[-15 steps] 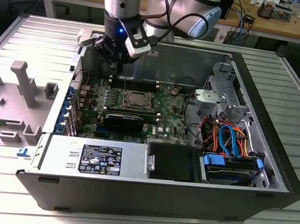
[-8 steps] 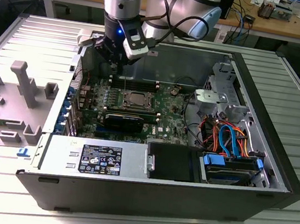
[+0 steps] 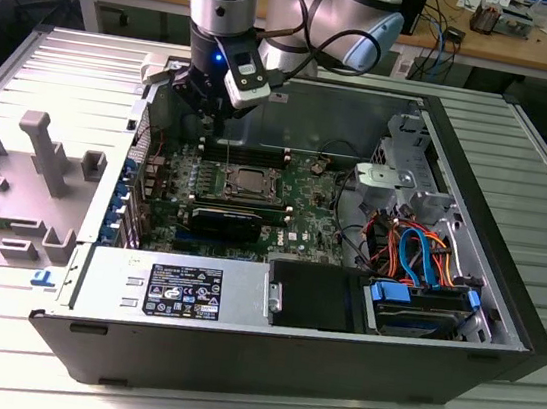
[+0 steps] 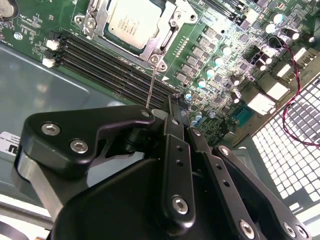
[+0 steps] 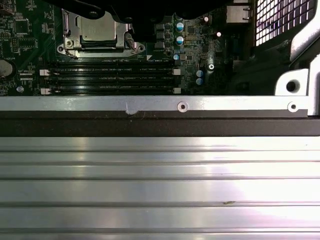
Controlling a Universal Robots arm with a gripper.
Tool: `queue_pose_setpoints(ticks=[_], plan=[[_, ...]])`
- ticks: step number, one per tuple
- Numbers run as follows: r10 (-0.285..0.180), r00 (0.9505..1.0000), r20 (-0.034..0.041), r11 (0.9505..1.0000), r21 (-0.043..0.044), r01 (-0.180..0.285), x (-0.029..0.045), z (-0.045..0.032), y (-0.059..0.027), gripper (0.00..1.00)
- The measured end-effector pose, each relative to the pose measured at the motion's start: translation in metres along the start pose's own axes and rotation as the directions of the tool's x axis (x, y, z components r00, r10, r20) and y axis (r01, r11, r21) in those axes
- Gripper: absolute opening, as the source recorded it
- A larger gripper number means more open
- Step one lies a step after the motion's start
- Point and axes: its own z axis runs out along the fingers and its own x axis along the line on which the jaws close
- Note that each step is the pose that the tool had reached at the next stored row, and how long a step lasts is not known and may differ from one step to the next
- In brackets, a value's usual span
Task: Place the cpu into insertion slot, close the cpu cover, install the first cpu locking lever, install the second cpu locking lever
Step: 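Install the first cpu locking lever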
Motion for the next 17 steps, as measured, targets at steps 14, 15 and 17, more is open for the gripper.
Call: queue_pose_setpoints(ticks=[14, 15, 17], plan=[[0.005, 1.0000, 0.0014, 1.0000, 0.0061, -0.005, -0.0017, 0.0036, 0.0009, 0.11], [0.005, 1.0000, 0.0015, 1.0000, 0.0060, -0.005, -0.0026, 0.0043, 0.0013, 0.11], [0.005, 1.0000, 0.0014, 1.0000, 0.0060, -0.005, -0.0040, 0.0051, 0.0021, 0.11]])
